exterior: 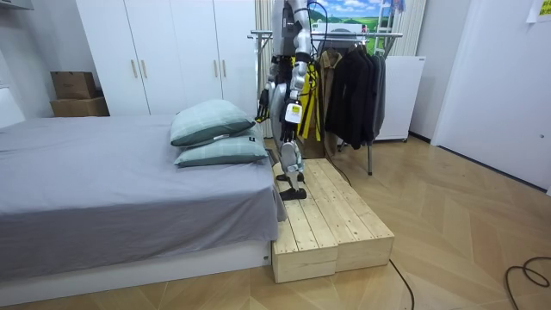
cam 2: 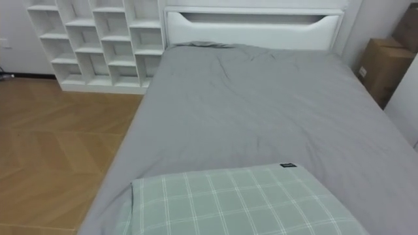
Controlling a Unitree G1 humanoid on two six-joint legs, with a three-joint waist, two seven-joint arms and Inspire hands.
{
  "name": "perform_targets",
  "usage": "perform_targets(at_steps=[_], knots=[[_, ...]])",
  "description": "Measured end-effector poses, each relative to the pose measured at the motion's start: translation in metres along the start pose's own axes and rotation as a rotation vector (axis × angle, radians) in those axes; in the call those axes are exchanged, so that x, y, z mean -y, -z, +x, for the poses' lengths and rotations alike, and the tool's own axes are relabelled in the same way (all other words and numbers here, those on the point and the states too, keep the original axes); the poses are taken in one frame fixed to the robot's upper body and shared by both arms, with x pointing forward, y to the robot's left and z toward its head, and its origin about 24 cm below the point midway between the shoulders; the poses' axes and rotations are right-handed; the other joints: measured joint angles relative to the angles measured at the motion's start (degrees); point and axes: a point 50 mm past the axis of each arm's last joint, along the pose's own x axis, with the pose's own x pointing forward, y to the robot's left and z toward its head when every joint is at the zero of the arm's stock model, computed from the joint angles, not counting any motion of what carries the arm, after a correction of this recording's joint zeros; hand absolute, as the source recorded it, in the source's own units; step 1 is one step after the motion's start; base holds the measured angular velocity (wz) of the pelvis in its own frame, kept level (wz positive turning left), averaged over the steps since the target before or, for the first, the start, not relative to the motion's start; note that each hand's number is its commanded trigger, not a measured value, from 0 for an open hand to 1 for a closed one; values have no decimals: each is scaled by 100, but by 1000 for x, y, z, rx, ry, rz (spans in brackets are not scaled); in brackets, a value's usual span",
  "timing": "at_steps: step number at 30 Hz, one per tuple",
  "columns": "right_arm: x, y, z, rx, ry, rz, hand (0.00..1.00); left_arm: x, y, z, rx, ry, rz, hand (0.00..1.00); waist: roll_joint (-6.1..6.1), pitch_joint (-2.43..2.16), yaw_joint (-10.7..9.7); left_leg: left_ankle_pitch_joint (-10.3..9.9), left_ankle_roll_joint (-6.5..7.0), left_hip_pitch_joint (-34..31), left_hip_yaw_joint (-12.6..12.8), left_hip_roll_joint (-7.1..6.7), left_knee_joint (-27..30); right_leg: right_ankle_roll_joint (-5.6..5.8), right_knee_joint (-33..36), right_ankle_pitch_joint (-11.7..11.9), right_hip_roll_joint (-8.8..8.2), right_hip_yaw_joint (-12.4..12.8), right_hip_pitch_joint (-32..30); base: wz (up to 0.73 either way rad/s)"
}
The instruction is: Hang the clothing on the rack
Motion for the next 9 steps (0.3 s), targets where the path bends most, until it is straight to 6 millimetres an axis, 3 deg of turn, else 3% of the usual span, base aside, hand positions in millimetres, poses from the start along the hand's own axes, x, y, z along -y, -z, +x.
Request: perform_targets(at_steps=[9], knots=[[0, -1, 0, 1, -14, -3, 0, 3, -11, 2, 27, 16, 6, 0, 3, -1, -15, -1, -1, -15, -17, -3, 25, -3, 2, 2, 3, -1, -3, 0]])
